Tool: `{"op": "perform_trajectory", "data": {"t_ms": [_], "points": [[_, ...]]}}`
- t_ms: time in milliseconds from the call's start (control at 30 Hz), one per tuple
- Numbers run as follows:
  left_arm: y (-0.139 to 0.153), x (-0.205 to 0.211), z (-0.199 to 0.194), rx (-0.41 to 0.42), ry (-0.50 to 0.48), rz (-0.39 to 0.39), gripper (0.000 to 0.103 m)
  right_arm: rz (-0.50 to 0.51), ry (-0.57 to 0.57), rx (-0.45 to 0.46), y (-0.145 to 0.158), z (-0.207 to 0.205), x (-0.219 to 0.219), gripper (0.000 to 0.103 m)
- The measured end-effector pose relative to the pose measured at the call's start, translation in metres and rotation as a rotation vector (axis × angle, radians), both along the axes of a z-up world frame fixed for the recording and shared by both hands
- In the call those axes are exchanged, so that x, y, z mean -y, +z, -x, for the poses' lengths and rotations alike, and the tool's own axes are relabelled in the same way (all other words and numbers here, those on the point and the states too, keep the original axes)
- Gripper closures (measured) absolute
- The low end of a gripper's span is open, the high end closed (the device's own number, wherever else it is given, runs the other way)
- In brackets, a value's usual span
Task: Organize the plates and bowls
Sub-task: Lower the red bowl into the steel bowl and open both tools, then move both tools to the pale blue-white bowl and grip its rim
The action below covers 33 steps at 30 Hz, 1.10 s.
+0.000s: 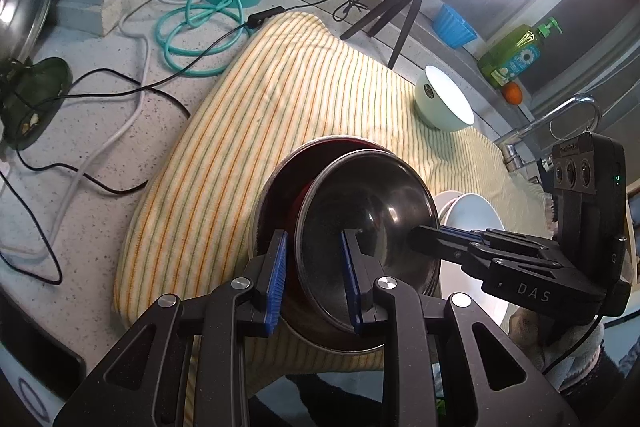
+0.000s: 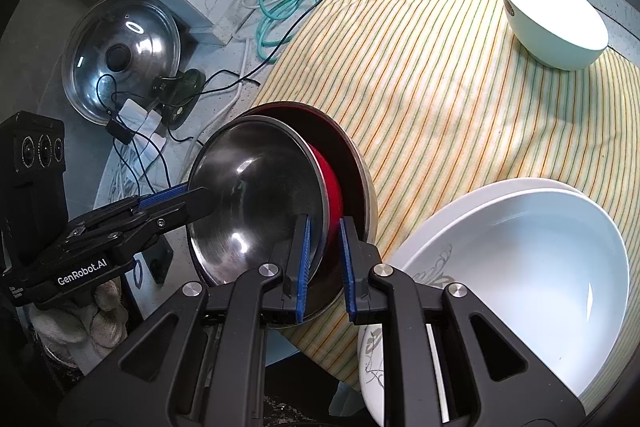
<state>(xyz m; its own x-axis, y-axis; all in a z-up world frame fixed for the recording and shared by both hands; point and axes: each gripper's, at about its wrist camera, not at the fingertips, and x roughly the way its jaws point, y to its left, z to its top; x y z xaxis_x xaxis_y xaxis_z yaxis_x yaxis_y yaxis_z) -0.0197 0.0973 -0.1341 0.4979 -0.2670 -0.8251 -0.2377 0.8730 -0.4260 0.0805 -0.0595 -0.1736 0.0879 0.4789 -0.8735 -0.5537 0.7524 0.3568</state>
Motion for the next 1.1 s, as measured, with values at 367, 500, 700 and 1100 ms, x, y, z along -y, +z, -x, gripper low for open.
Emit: {"op": "perform_trajectory", "data": {"t_ms": [367,500,700,1100], "points": [[-0.002,0.0,-0.001,-0.013,0.006,-0.003,0.08,0.026,0.02,0.012,-0.001,0.0,-0.003,0.086],[0.0,0.0,-0.001,-0.004,0.004,-0.008,0.08,0.014,0.02,0.013,0.001,0.001,-0.005,0.072],[0.003,0.0,-0.001,0.005,0.002,-0.022,0.08,0.011,0.036,0.028,0.003,0.005,-0.008,0.061],[0.019,0.007,0.001,0.034,-0.006,-0.084,0.063,-0.015,0.006,0.129,0.031,0.009,0.008,0.035]]}}
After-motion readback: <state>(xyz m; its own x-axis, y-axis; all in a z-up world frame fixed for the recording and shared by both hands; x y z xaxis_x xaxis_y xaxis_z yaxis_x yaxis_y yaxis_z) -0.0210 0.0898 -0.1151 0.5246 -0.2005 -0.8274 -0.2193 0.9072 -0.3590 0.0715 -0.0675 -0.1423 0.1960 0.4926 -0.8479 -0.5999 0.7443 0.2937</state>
